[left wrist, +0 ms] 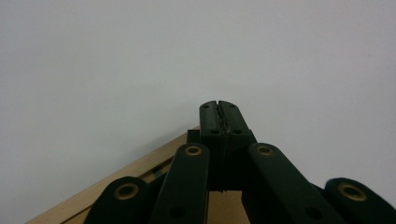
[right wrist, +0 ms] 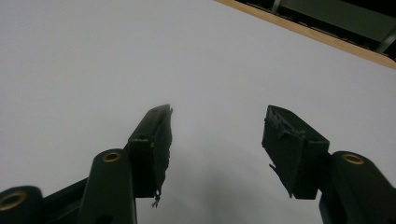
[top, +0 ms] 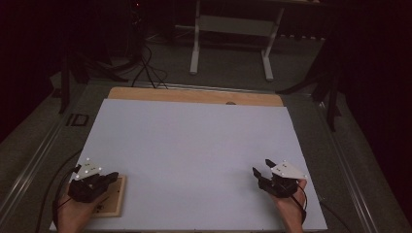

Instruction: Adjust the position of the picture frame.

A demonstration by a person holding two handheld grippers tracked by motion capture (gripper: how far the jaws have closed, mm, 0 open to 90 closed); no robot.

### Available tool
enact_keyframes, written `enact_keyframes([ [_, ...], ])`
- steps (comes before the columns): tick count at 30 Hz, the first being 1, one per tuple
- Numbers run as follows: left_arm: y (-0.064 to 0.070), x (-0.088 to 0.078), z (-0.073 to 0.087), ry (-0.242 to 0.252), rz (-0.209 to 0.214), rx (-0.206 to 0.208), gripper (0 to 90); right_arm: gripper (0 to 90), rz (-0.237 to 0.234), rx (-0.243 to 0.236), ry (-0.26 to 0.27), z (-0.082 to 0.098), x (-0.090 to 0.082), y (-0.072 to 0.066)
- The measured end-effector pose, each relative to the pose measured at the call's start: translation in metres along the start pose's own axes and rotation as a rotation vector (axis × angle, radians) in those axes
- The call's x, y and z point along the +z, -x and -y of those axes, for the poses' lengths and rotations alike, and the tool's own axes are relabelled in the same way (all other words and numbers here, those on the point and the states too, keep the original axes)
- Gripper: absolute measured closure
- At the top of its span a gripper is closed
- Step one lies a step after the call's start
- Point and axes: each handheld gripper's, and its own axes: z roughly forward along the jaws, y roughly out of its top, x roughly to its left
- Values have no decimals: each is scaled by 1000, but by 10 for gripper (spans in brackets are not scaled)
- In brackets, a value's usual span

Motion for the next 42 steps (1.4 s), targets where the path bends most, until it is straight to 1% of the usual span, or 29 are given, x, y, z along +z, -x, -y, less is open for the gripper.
enact_keyframes([
  [3,2,3,-1,-8,0,14,895,416,2,4,3,0,0,0],
  [6,3,5,-1,-17,4,18,895,416,2,9,6,0,-1,1],
  [9,5,9,0,-35,11,29,895,416,3,6,8,0,-1,1],
  [11,7,13,0,-49,4,38,895,415,3,6,9,0,-2,1],
  [16,5,13,0,-45,6,28,895,415,1,6,10,0,-2,1],
  [21,5,15,-1,-41,-4,29,896,414,-3,4,11,0,-2,0],
  [25,4,16,-1,-39,3,16,896,414,-2,3,12,0,-2,0],
  [28,4,16,-1,-38,2,16,896,414,-2,5,12,0,-2,1],
  [33,5,19,-4,-42,-6,23,897,413,-5,4,14,0,-3,1],
  [34,8,21,-7,-51,-22,40,897,413,-7,1,13,0,-2,0],
  [35,9,22,-8,-53,-26,47,897,413,-6,1,14,0,-2,0],
  [38,10,23,-10,-55,-25,52,897,412,-6,1,15,0,-2,0],
  [39,11,27,-13,-54,-14,54,897,412,-5,0,16,0,-2,0],
  [42,13,30,-15,-52,-10,58,897,411,-5,1,17,0,-3,0],
])
